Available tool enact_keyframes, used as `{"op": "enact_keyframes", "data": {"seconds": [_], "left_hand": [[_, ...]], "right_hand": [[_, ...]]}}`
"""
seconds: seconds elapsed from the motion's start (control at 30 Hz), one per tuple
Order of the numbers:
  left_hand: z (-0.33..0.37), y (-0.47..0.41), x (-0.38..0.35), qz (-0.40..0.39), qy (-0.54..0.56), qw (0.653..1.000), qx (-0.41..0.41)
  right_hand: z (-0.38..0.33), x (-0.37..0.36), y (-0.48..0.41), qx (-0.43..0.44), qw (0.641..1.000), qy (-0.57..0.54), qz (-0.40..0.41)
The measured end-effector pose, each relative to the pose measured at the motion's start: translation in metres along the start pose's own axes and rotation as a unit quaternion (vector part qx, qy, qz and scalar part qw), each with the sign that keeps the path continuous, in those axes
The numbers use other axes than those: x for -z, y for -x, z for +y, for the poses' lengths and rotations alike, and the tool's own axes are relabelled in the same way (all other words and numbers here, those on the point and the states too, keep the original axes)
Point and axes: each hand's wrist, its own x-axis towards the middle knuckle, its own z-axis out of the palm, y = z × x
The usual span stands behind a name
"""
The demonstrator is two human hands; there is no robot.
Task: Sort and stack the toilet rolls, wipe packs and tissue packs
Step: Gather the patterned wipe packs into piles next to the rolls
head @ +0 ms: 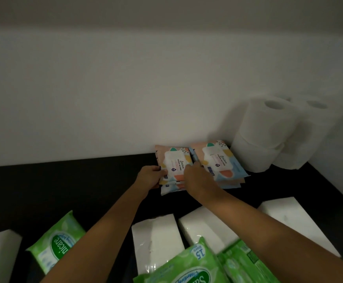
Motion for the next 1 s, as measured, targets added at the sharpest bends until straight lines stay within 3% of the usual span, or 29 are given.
{"op": "enact_keyframes", "data": {"seconds": [0.3, 0.43, 0.6, 0.77, 1.0], "left_hand": [[-0.009, 0.0, -0.006, 0.018, 0.023, 1.0, -0.003], [-0.009, 0.001, -0.006, 0.018, 0.014, 1.0, -0.004], [-0.008, 0.003, -0.003, 0.012, -0.008, 0.999, -0.041], [-0.009, -0.001, -0.003, 0.009, -0.01, 0.998, -0.053], [-0.01, 0.003, -0.004, 0.025, 0.002, 0.999, -0.042]], "right_hand": [[-0.005, -0.001, 0.01, 0.037, 0.997, 0.068, 0.022], [0.001, 0.012, 0.011, 0.054, 0.993, 0.004, 0.103], [0.046, 0.033, 0.008, 0.014, 0.98, -0.014, 0.196], [0.086, 0.024, 0.004, -0.134, 0.966, -0.163, 0.15], [0.094, 0.015, 0.015, -0.156, 0.957, -0.21, 0.126]]}}
